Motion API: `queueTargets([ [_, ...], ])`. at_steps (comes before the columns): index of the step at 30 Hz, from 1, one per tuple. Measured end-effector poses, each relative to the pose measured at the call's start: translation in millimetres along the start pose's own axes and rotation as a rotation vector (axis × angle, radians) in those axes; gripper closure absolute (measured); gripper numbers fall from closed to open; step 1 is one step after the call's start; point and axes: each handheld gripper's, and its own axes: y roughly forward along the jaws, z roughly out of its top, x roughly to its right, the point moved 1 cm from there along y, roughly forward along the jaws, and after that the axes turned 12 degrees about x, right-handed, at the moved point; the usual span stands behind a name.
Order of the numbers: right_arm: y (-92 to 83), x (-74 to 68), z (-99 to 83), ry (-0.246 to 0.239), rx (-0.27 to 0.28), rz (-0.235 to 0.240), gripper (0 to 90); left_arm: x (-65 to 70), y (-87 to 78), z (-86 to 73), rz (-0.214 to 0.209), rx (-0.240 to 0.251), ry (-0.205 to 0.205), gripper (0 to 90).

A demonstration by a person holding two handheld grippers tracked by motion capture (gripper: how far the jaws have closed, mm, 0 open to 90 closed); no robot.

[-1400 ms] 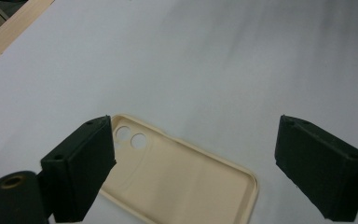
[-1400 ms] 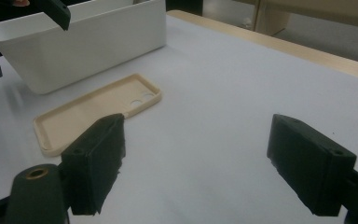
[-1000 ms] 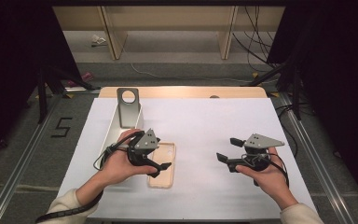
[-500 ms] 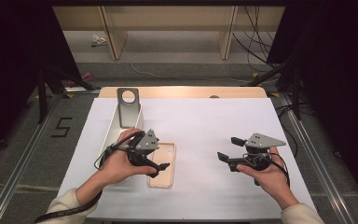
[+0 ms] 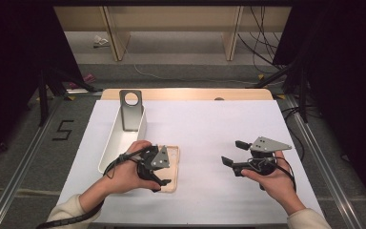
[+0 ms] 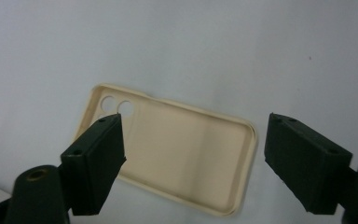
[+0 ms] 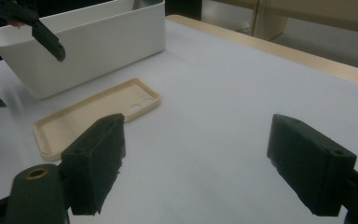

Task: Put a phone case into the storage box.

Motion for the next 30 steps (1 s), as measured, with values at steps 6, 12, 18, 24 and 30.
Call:
queueTargets([
  [6,1.1,0.0,-0.5,0.001,-0.005,0.001,20.0,9.3,13.9,-5.5,-0.060,-0.088,0.056,26.6],
  [12,0.7,0.2,-0.7,0.002,-0.005,0.002,20.1,16.4,27.6,-12.3,-0.094,-0.175,0.105,30.6],
  [18,0.9,-0.5,-0.4,-0.001,-0.006,0.004,20.1,21.0,36.9,-17.1,-0.108,-0.220,0.130,34.4],
  [24,1.2,-0.3,-0.7,0.000,-0.007,0.004,20.2,22.0,42.3,-20.9,-0.115,-0.235,0.126,38.6],
  [30,1.1,-0.4,-0.7,0.000,-0.007,0.005,20.2,20.4,46.0,-23.1,-0.127,-0.244,0.138,42.2],
])
